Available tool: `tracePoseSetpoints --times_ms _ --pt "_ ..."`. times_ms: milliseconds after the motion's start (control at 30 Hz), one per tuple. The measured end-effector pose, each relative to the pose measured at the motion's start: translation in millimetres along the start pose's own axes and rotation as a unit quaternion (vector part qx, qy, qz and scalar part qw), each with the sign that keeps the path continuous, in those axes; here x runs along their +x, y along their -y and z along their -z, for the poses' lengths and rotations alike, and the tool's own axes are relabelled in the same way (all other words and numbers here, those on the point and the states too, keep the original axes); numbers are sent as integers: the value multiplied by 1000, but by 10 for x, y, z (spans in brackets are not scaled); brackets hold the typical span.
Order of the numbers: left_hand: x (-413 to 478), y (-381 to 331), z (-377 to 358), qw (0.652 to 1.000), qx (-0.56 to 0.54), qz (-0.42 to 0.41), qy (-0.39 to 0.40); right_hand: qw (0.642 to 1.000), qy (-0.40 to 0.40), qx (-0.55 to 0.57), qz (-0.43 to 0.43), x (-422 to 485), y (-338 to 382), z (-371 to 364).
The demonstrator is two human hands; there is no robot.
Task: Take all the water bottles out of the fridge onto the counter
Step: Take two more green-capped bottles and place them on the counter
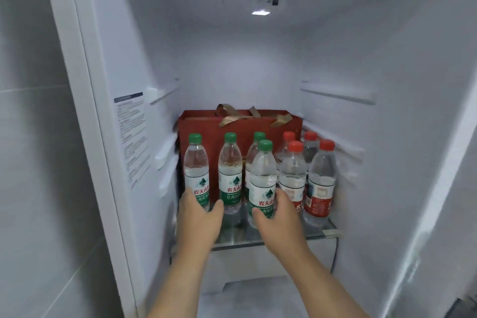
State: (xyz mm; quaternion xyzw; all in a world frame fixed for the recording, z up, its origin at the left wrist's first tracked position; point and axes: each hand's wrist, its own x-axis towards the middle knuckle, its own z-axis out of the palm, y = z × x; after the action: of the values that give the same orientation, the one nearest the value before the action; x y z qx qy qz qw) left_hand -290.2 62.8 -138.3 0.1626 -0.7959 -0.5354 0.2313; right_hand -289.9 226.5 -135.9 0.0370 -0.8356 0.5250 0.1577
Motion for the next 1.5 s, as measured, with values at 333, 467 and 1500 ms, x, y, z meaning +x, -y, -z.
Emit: tracePoseSetpoints --times_ms 333,467,1500 --pt "637 46 -369 995 -20 54 -78 979 -79 -185 -26 397 -109 -373" --pt "668 63 -413 994 0 70 -79 975 -68 -208 -47 462 -109 -389" --pt "-928 -34 412 998 -36 5 52 997 -14 -49 -54 -1025 -123 524"
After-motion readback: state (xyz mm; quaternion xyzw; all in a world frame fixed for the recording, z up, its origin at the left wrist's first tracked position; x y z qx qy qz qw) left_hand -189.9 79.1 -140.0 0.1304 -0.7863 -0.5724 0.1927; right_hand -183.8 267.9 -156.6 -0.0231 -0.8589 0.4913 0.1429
